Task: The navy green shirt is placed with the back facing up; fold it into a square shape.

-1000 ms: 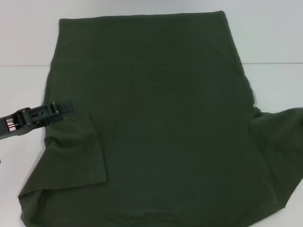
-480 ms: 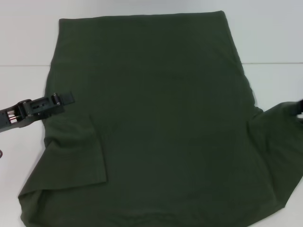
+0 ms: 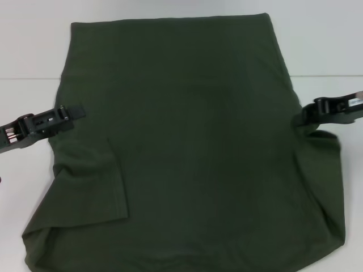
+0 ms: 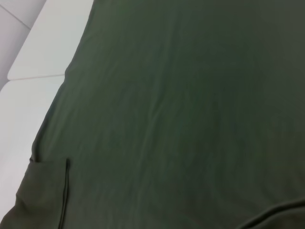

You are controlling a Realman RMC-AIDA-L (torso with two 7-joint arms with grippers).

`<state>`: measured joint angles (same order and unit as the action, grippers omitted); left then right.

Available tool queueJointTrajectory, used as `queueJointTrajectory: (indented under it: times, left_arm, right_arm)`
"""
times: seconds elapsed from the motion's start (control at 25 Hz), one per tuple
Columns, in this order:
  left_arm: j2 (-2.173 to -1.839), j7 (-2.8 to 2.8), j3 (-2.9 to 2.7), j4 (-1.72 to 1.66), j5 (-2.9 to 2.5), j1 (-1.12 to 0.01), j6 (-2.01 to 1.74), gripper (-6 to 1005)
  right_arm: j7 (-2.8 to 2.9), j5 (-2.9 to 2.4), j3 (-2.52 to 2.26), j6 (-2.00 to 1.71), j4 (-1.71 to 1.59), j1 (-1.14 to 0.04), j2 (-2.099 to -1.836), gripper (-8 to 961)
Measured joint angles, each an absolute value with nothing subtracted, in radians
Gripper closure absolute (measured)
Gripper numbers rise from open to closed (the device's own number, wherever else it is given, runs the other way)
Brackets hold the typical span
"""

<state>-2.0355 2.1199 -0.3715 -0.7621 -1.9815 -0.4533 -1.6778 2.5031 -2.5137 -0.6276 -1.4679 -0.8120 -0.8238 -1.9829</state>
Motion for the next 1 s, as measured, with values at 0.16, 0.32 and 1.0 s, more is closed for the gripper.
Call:
queueJointTrajectory:
  times: [0.16,0.32,1.0]
  left_arm:
    - [-2.036,2.12,-0.371,-0.761,-1.974,-0.455,-1.672,107]
    - [-2.036,2.12,-0.371,-0.761,-1.962,-0.455,-1.667,109]
    - [-2.037,2.126,-0.371,-0.759,-1.946,-0.448,-1.651,117]
  right_arm:
    - [2.503,-2.513,-0.658,-1.414,-0.763,-0.842,-1.99,891]
    - [2.507,-2.512,-0.68,-1.377,-0.725,-0.852,-1.994,885]
    - [2.511,-2.383,-0.666,-1.266,-0.567,-0.848,-1.993,765]
